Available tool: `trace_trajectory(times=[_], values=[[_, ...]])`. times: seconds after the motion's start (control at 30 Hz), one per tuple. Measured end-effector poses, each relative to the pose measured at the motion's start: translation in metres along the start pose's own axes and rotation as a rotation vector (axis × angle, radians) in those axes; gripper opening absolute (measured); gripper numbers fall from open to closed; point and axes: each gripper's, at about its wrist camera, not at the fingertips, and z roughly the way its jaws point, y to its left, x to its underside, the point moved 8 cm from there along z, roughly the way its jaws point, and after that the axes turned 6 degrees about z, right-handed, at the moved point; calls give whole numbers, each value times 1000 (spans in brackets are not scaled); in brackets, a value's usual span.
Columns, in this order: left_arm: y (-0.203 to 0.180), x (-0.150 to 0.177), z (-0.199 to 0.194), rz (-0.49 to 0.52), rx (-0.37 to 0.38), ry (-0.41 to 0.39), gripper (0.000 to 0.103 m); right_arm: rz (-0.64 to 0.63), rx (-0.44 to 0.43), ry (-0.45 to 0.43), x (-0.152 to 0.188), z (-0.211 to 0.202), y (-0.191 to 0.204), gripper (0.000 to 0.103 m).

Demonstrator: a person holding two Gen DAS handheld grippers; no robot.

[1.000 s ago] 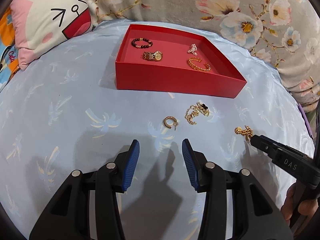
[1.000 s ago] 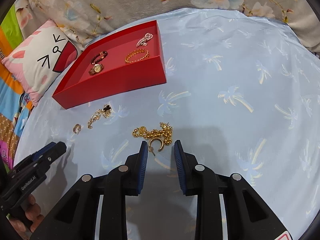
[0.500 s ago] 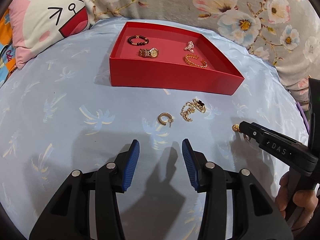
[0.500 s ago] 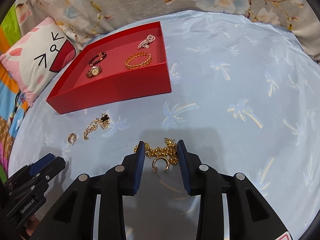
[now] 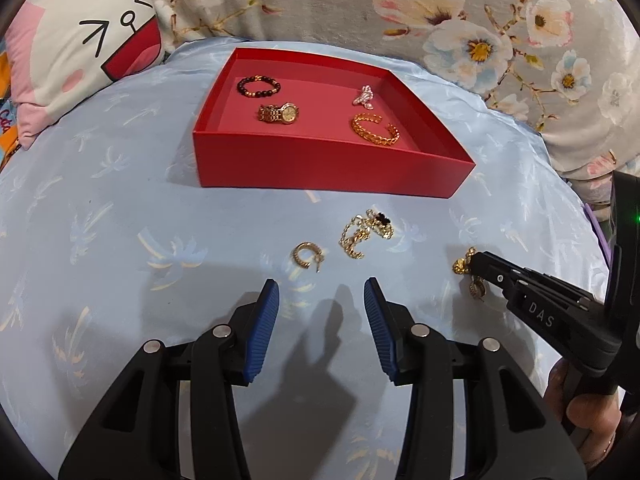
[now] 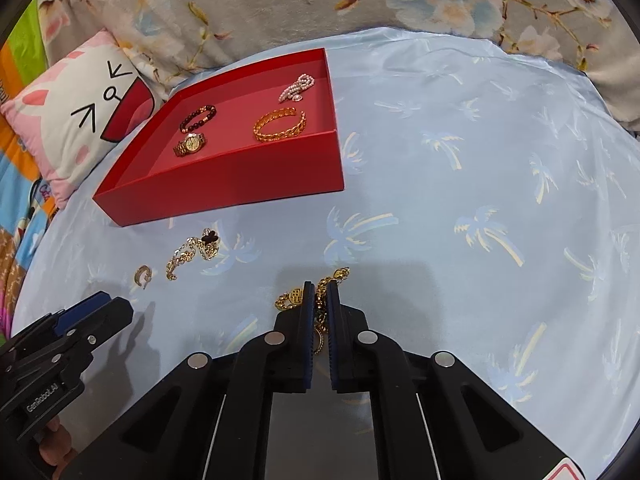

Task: Organize jewelry
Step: 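Lower the right gripper onto the chunky gold chain and close it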

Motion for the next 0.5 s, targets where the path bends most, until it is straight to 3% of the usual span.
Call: trace_trajectory(times=[0.27, 0.5], values=[[-13, -20, 11, 23, 24, -13, 43, 43, -23, -66, -17, -29, -13, 5], [-29, -32, 36, 57, 28, 5, 42, 58, -28, -63, -19, -33, -21, 5]])
